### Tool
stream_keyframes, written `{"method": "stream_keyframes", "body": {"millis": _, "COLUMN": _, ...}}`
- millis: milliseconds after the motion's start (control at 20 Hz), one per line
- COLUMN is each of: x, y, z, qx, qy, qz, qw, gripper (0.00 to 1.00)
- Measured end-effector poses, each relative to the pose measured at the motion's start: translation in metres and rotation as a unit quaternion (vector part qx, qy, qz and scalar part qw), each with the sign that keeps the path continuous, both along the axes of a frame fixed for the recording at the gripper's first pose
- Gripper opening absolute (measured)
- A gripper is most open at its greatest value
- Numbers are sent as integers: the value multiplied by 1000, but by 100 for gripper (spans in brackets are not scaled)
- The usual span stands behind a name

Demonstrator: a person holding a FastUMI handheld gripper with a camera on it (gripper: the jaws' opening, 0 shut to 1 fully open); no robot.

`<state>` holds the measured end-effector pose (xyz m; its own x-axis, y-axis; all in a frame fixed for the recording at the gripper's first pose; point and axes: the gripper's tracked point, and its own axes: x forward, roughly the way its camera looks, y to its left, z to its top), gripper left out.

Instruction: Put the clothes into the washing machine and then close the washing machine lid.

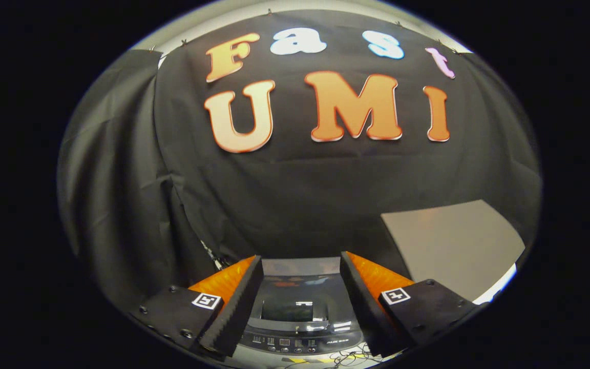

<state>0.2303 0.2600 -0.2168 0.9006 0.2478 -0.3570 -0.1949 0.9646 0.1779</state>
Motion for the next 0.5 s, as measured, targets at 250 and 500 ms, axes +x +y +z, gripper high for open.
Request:
{"method": "stream_keyframes", "body": {"millis": 250, "x": -17, "y": -71, "z": 69, "qx": -20, "qy": -65, "qz": -33, "qw": 997, "gripper": 98}}
{"method": "stream_keyframes", "body": {"millis": 500, "x": -38, "y": -150, "z": 112, "qx": -35, "qy": -105, "qz": -61, "qw": 992, "gripper": 98}}
